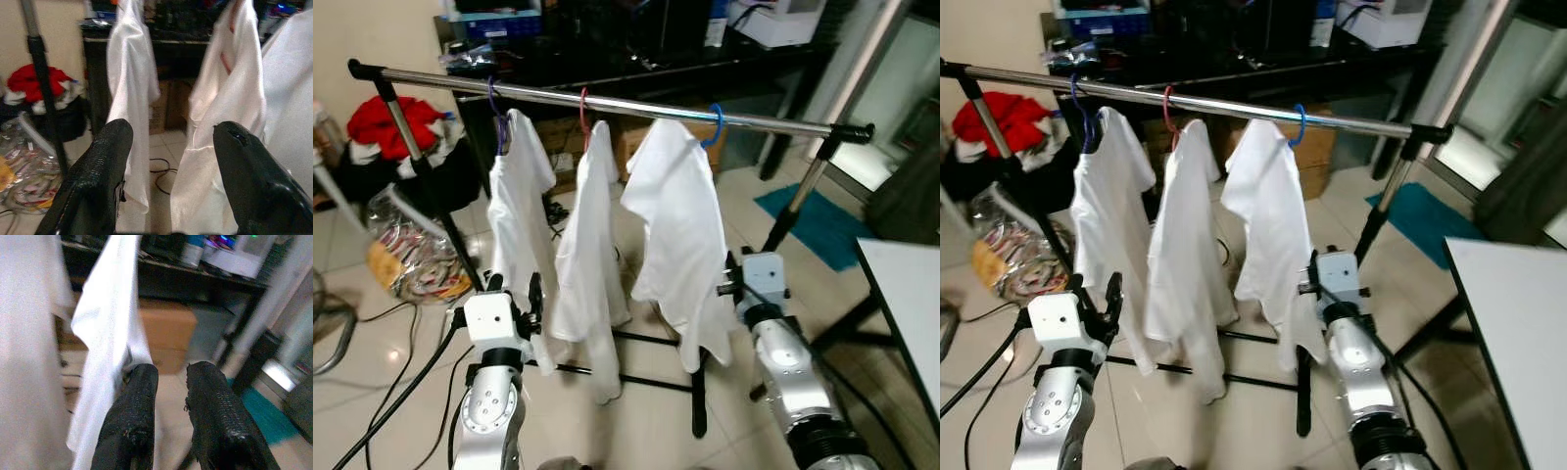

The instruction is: Hang hanger

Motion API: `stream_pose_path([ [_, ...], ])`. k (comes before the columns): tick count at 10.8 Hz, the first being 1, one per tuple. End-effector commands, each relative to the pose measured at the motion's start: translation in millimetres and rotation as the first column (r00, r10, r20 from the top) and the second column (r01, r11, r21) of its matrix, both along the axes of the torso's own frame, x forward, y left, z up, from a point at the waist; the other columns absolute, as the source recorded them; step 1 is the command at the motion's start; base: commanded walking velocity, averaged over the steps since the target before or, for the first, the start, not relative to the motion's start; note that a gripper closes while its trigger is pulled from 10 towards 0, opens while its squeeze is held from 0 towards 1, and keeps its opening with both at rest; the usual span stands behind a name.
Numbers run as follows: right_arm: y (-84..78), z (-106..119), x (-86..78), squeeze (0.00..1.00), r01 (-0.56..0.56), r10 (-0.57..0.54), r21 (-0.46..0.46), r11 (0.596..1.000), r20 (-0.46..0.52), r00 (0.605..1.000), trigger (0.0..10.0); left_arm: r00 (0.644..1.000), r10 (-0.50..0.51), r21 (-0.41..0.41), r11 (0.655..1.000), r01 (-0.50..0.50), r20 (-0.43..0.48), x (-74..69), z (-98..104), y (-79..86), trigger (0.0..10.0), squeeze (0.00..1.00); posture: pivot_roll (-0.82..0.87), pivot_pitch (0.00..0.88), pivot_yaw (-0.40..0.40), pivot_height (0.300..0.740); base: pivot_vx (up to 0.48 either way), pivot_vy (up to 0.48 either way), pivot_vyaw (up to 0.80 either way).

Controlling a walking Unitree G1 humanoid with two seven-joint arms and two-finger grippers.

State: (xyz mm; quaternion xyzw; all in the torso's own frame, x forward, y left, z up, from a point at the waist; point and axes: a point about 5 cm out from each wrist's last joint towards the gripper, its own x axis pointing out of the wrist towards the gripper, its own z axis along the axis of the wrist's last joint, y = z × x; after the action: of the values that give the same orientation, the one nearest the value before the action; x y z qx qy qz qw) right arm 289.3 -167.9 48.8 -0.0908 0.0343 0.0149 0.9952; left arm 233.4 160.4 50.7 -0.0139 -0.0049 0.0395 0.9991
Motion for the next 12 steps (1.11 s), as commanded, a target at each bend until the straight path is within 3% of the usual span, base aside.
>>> stream_pose_path([
  [1,-7.5,-0.3,-0.9,0.00,0.019,-0.019,0.003,1.000,-0.004,1.000,10.0,1.000,-0.016,-0.002,1.000,0.016,-0.001,2.7,0.1,-6.6,10.0,0.00,0.09,0.000,-0.024,0.740,0.000,0.480,0.00],
  [5,-10.4,-3.7,-3.7,0.00,0.041,-0.041,0.003,0.999,-0.018,0.999,10.0,1.000,-0.026,0.009,1.000,0.026,0.004,4.8,1.4,-5.2,10.0,0.00,0.09,0.000,-0.021,0.740,0.000,0.439,0.00],
  [7,-14.2,4.0,1.9,0.00,0.089,-0.088,-0.023,0.996,0.013,0.996,10.0,1.000,-0.032,0.016,0.999,0.032,0.000,5.9,0.0,-4.9,10.0,0.00,0.08,0.000,-0.017,0.740,0.000,0.000,0.00],
  [9,-19.7,21.7,8.4,0.00,0.150,-0.144,-0.060,0.987,0.099,0.985,10.0,0.999,-0.043,0.021,0.999,0.043,0.000,7.3,0.4,-7.4,10.0,0.00,0.07,0.000,-0.014,0.740,0.000,0.000,0.00],
  [10,-14.8,44.1,14.9,0.00,0.165,-0.147,-0.077,0.983,0.200,0.969,10.0,0.998,-0.067,0.047,0.997,0.067,-0.001,8.2,0.3,-10.2,10.0,0.00,0.07,0.000,-0.012,0.740,0.000,0.000,0.00],
  [12,-4.2,70.0,21.9,0.00,0.166,-0.142,-0.058,0.984,0.301,0.943,10.0,0.995,-0.097,0.089,0.991,0.096,-0.002,8.1,0.6,-12.1,10.0,0.00,0.07,0.000,-0.011,0.740,0.000,0.000,0.00],
])
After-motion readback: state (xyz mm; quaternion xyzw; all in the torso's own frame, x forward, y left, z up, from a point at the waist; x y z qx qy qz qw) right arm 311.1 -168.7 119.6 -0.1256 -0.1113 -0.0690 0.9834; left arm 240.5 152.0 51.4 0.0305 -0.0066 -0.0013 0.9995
